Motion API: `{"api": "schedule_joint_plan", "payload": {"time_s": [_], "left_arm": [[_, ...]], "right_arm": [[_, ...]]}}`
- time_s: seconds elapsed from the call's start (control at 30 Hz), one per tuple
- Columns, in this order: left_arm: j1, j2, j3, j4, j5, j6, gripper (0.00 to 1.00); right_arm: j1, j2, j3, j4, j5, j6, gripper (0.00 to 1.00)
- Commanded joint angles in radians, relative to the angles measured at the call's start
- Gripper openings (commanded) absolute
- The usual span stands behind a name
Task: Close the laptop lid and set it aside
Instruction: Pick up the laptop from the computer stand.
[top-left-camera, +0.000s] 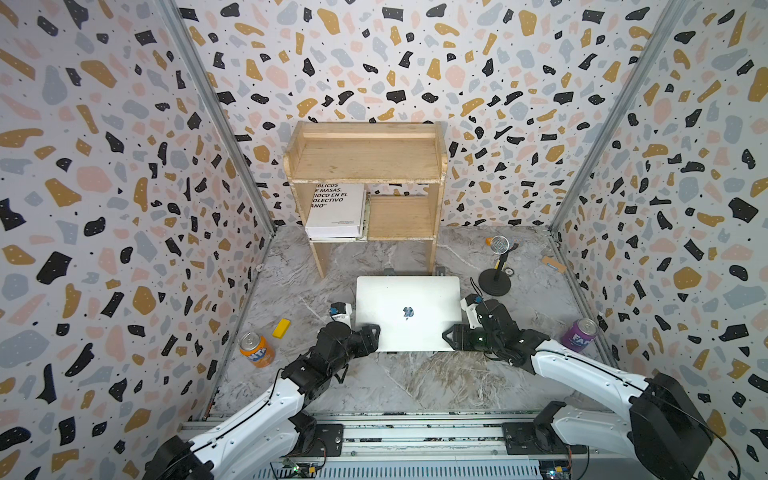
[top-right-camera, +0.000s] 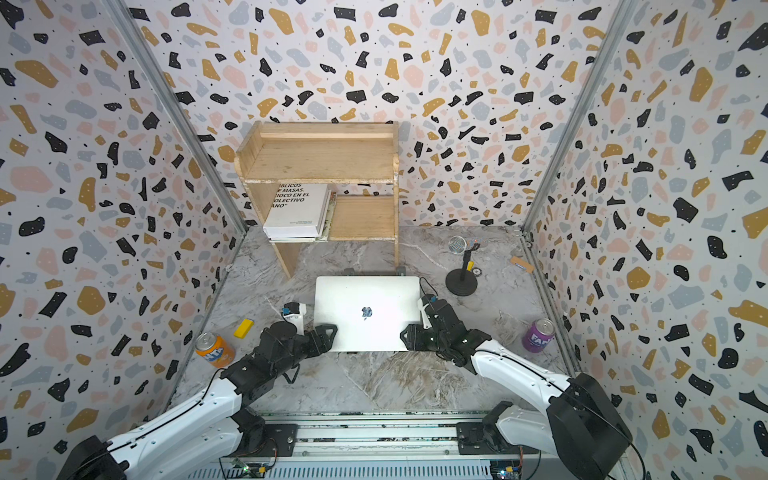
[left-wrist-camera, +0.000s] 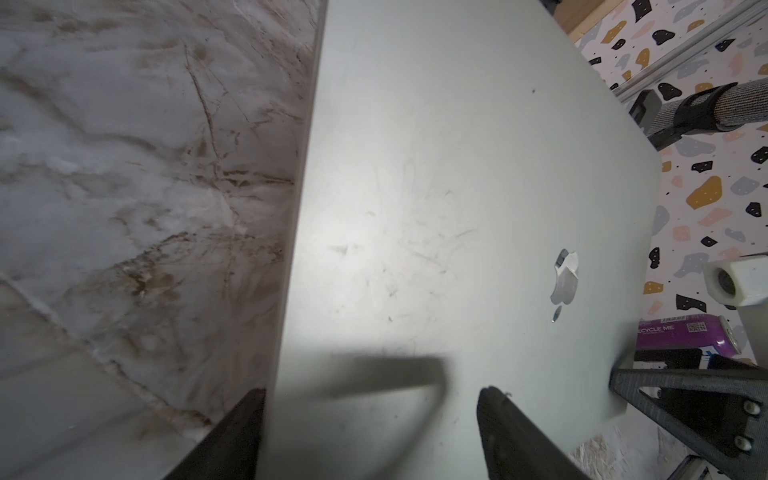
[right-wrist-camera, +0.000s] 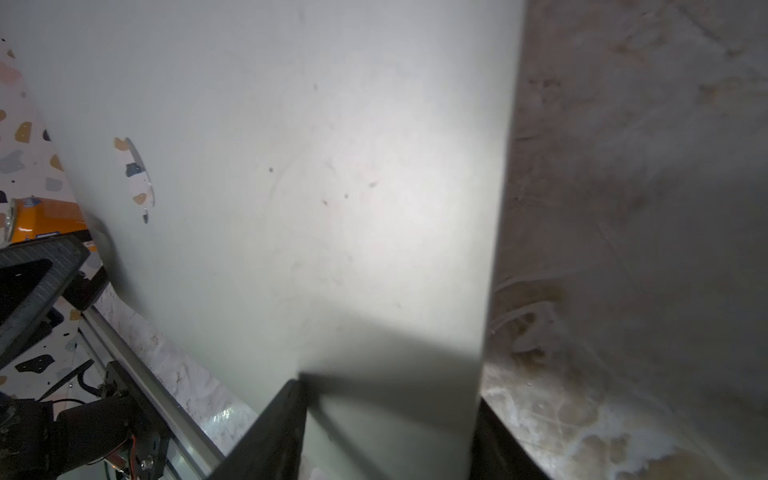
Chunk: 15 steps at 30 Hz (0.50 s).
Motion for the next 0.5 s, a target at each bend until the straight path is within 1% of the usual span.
{"api": "schedule_joint_plan", "payload": {"time_s": [0.0, 0.3, 0.47], "left_arm": [[-0.018, -0.042, 0.045, 0.138, 0.108, -0.035, 0.76], [-0.018, -0.096, 0.073, 0.091, 0.11, -0.046, 0.72], [-0.018, -0.133, 0.095, 0.067, 0.11, -0.051, 0.71]], "right_arm": [[0.033, -0.052, 0.044, 0.095, -0.059, 0.026, 0.52], [0.04, -0.092, 0.044, 0.105, -0.091, 0.056, 0.44], [0.041, -0.113, 0.031, 0.124, -0.1, 0.078, 0.42]]}}
